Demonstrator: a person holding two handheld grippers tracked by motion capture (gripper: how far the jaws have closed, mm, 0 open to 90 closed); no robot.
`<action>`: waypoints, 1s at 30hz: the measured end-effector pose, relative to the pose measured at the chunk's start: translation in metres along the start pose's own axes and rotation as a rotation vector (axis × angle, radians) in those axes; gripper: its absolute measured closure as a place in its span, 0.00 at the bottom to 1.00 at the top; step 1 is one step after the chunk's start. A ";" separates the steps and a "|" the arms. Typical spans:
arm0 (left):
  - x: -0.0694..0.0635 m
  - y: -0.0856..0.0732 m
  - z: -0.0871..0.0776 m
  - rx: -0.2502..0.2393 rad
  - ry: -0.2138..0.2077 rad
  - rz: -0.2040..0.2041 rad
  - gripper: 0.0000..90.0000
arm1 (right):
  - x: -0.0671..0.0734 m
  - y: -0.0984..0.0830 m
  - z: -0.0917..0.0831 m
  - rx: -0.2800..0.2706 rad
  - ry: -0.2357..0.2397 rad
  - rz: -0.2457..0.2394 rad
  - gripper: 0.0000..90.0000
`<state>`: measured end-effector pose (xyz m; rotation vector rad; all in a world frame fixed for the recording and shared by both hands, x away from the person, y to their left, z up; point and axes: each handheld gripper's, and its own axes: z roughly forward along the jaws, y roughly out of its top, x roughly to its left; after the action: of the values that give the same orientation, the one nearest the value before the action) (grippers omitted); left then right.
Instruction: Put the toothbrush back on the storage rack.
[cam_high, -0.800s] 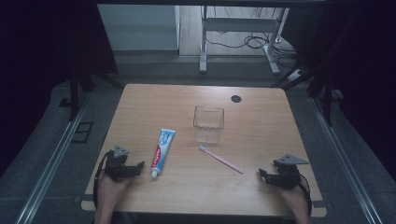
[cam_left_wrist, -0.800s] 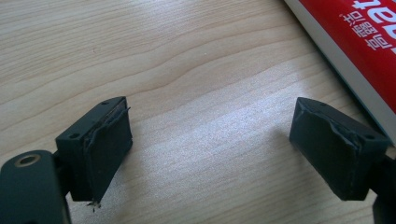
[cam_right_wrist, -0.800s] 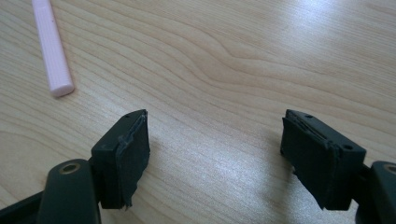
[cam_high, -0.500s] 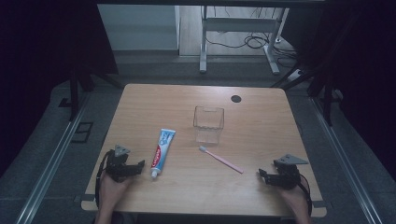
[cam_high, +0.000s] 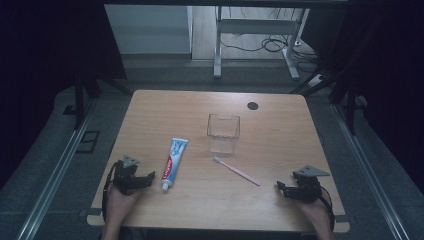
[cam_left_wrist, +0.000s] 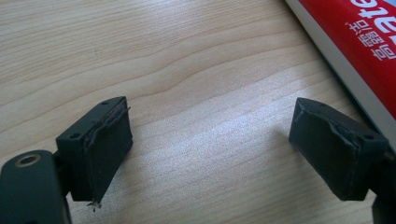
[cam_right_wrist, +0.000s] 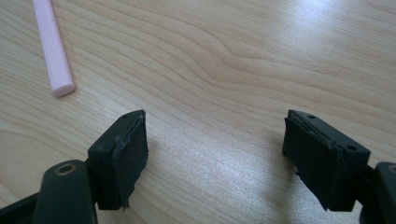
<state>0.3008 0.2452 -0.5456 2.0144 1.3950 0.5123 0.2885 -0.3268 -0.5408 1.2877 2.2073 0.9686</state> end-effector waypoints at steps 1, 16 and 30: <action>0.000 0.000 0.000 0.000 0.000 0.000 0.14 | 0.000 0.000 0.000 0.003 -0.002 0.003 0.24; 0.000 0.000 0.000 -0.001 0.000 0.000 0.14 | 0.001 0.006 -0.006 0.039 0.004 0.026 0.31; 0.000 0.000 0.000 0.000 0.001 0.001 0.14 | 0.005 0.020 -0.016 0.042 0.062 0.007 0.42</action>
<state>0.3011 0.2449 -0.5457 2.0147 1.3953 0.5141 0.2882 -0.3217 -0.5154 1.3010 2.2829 0.9831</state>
